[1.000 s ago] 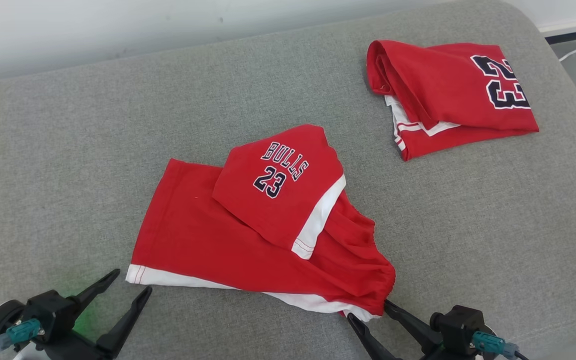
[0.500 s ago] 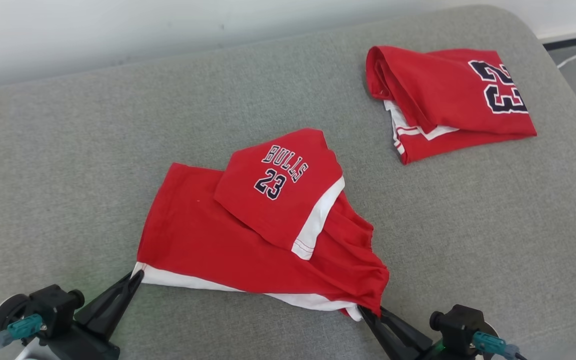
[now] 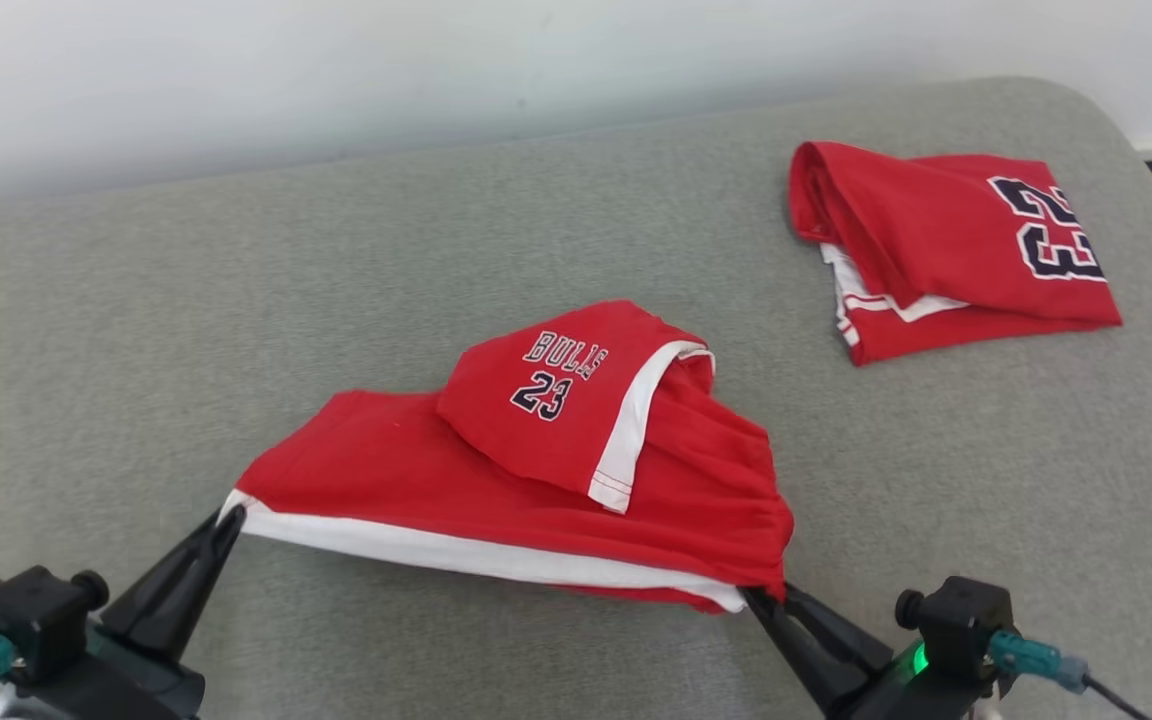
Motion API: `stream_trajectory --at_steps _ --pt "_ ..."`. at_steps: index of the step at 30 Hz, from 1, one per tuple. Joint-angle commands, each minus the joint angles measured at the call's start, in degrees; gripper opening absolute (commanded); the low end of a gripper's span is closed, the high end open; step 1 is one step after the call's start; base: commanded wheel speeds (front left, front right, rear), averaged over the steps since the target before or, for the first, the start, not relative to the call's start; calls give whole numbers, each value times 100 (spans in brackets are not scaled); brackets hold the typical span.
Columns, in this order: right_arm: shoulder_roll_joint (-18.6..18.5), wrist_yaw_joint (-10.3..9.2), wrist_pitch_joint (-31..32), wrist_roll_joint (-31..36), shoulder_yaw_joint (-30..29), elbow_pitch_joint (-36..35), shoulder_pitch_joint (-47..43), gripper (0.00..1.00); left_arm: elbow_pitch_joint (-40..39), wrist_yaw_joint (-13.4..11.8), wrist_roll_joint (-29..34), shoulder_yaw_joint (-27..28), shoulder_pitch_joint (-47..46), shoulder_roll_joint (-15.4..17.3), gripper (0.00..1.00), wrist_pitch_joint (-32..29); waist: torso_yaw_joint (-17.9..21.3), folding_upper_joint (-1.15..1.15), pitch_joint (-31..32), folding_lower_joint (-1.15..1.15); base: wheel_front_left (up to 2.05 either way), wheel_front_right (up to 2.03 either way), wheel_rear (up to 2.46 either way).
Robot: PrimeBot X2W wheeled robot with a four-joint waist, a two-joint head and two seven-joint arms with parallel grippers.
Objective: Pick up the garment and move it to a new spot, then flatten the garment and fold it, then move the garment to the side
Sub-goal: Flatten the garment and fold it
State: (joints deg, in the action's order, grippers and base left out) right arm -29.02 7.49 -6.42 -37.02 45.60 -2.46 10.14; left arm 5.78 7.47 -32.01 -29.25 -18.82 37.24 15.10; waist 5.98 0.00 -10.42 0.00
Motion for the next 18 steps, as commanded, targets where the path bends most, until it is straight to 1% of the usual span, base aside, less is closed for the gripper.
stream_trajectory --at_steps 1,5,7,10,14,17,18 --pt "-87 0 78 -6 -46 -89 110 0 -81 -2 90 111 109 11 0 8 -145 0 51 0 0 0 0" --pt "-180 0 200 124 -122 -138 289 0 -174 -2 147 194 24 51 0 9 -226 0 30 0 0 0 0" --pt "-152 0 283 164 -174 -122 464 0 -233 -2 180 225 -157 80 0 9 -277 0 3 0 0 0 0" --pt "-78 0 383 281 -302 -35 882 0 -286 -2 66 180 -490 167 0 9 -356 0 -77 0 0 0 0" --pt "128 0 474 365 -407 250 1712 0 -191 -2 -54 -14 -1226 377 0 -34 -445 0 -265 0 0 0 0" --pt "355 0 551 357 -374 634 2528 0 -38 -2 -306 -153 -1919 561 0 -101 -497 0 -470 0 0 0 0" --pt "418 0 582 341 -351 811 2817 0 30 -2 -306 -233 -2161 640 0 -136 -516 0 -541 0 0 0 0"
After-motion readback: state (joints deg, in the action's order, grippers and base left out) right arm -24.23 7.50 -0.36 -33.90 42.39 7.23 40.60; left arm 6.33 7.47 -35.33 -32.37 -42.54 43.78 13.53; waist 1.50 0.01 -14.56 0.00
